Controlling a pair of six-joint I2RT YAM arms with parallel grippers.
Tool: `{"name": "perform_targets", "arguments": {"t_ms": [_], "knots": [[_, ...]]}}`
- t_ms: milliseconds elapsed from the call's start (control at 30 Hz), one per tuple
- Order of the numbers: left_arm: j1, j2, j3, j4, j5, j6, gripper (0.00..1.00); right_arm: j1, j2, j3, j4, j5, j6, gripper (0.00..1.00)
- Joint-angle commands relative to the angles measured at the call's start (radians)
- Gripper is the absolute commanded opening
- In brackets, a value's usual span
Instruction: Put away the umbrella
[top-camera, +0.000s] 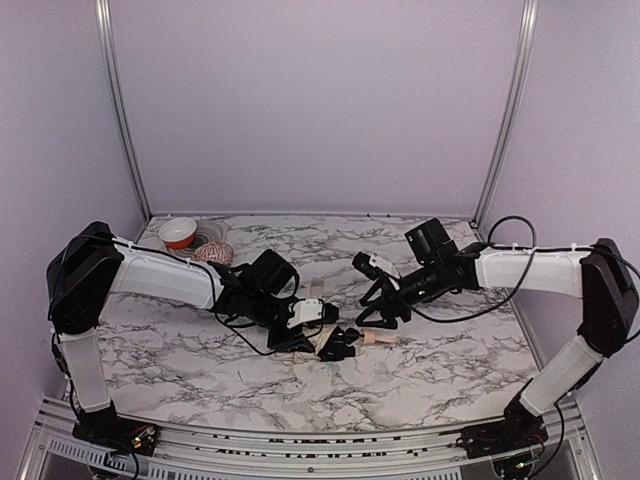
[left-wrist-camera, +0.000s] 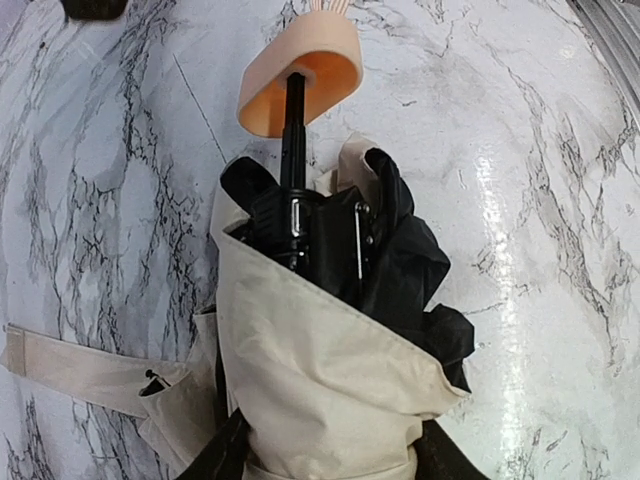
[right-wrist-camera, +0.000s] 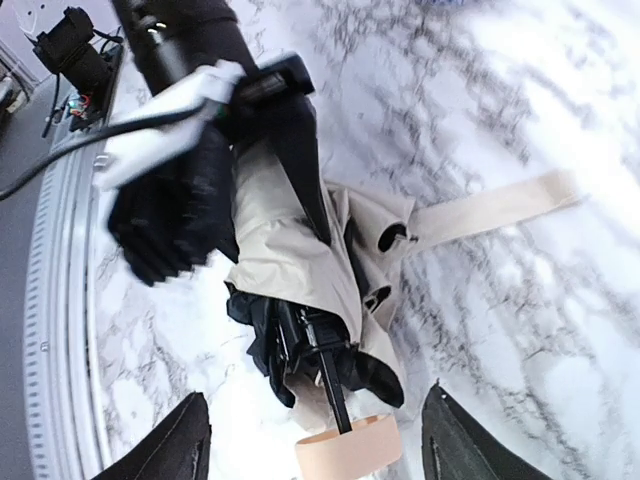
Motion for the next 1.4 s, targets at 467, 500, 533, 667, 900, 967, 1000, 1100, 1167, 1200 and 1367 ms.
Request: {"name": "perform_targets", "arguments": {"t_ms": [467,500,533,667,900,967,1000,1100,1167,1200,1367], "knots": [[0.085,0.288,0.202,-0.640,0.212,-0.123,0.24,0.440,-0.086,-0.289,0.571,0.759,-0.567,1.00],[0.086,0.289,0.204,-0.640,0.213,-0.122,0.24,0.439,-0.063,-0.279,0.579,0.769,-0.581,1.00],[0.088,0.292,0.204,-0.640,0.216,-0.121,0.24,0.440,-0.041,-0.266,0.577,0.773,-0.595,1.00],[0.095,0.306,0.209,-0.645,0.238,-0.119,0.24,0.440,0.047,-0.207,0.535,0.772,-0.638,0.95],[0.103,0.329,0.227,-0.650,0.263,-0.121,0.25,0.440,0.183,-0.104,0.438,0.764,-0.651,0.79],[0.106,0.334,0.232,-0.650,0.271,-0.121,0.25,0.440,0.206,-0.088,0.412,0.755,-0.647,0.74],[0.108,0.336,0.233,-0.650,0.277,-0.119,0.26,0.439,0.212,-0.083,0.402,0.747,-0.644,0.70],[0.112,0.335,0.238,-0.650,0.302,-0.103,0.27,0.439,0.226,-0.078,0.383,0.740,-0.619,0.49],[0.118,0.324,0.237,-0.650,0.332,-0.080,0.28,0.437,0.229,-0.080,0.372,0.743,-0.602,0.44],[0.121,0.315,0.235,-0.650,0.348,-0.069,0.31,0.433,0.230,-0.080,0.366,0.738,-0.594,0.42],[0.146,0.252,0.238,-0.627,0.384,-0.027,0.56,0.410,0.242,-0.058,0.293,0.702,-0.544,0.27]]}}
